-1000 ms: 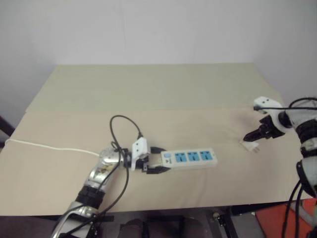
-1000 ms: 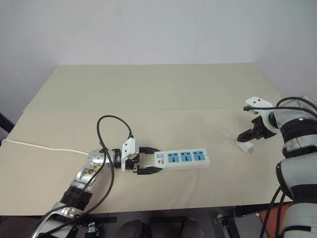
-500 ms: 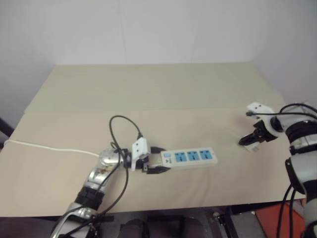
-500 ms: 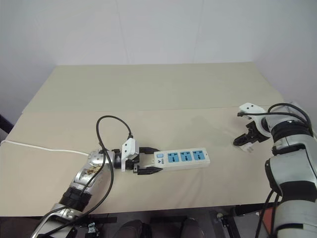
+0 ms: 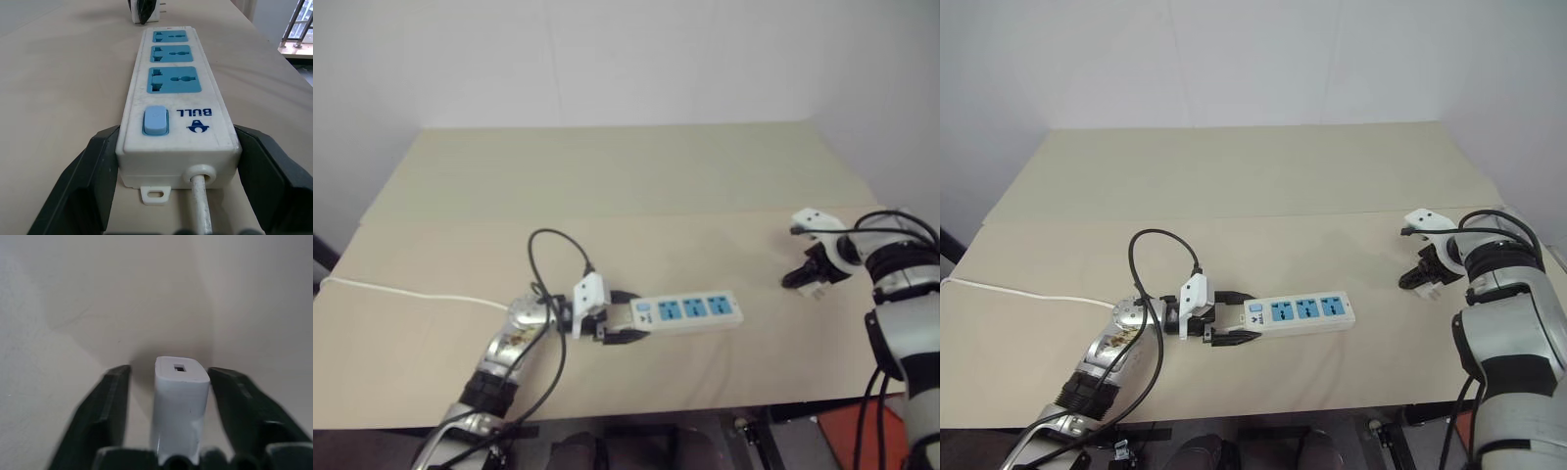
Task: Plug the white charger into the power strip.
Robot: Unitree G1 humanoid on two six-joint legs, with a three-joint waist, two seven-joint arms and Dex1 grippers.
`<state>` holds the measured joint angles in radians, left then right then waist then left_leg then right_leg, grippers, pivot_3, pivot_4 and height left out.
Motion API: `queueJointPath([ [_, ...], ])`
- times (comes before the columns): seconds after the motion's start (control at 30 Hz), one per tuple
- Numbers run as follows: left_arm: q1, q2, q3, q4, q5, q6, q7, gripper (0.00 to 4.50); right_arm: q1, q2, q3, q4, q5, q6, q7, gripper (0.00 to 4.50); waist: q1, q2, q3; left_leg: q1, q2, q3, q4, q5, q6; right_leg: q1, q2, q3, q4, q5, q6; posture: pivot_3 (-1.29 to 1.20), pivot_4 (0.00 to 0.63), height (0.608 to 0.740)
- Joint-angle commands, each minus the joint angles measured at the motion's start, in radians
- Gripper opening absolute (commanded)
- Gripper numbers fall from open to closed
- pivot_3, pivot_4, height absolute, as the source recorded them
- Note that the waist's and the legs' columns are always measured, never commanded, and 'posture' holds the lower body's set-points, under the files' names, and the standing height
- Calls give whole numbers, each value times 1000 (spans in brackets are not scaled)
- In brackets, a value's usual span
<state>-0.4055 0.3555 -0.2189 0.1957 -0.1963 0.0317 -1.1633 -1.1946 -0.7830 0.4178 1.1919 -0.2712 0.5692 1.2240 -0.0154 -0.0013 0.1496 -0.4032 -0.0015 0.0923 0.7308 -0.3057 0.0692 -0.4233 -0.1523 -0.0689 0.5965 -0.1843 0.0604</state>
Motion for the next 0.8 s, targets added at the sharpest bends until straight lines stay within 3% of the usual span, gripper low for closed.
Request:
queueJointPath([
  [0.03,2,1,-14,-22,-3,9,4,3238,-20,-10,-20,3,-16,-17,-3,1640,0,0,0,0,0,0,0,0,0,0,0,0,0,0,0,0,150,740],
  [0.1,-1,0,-13,-18,-4,10,5,3238,-18,-8,-19,2,-21,-18,0,1103,0,0,0,0,0,0,0,0,0,0,0,0,0,0,0,0,150,740],
  [0.33,-12,10,-15,-5,2,3,-6,3238,-18,-14,-54,-53,-2,-27,14,1100,-1,0,0,0,0,0,0,0,0,0,0,0,0,0,0,0,150,740],
  [0.47,-24,25,-16,4,4,-4,-23,3238,0,-28,-206,-256,125,11,18,1100,-4,2,1,1,0,0,0,0,-1,0,0,0,0,0,0,0,150,740],
  [0.73,-47,46,-9,37,15,-16,-20,3238,250,-5,-495,-937,421,237,-47,1100,5,2,1,0,2,-1,-1,1,-1,0,1,-1,1,0,0,0,150,740],
  [0.8,-64,53,-4,58,20,-20,-16,3238,326,53,-565,-1091,506,273,-96,1100,4,2,1,0,1,-2,-1,1,-1,1,1,-1,1,0,-1,0,150,740],
])
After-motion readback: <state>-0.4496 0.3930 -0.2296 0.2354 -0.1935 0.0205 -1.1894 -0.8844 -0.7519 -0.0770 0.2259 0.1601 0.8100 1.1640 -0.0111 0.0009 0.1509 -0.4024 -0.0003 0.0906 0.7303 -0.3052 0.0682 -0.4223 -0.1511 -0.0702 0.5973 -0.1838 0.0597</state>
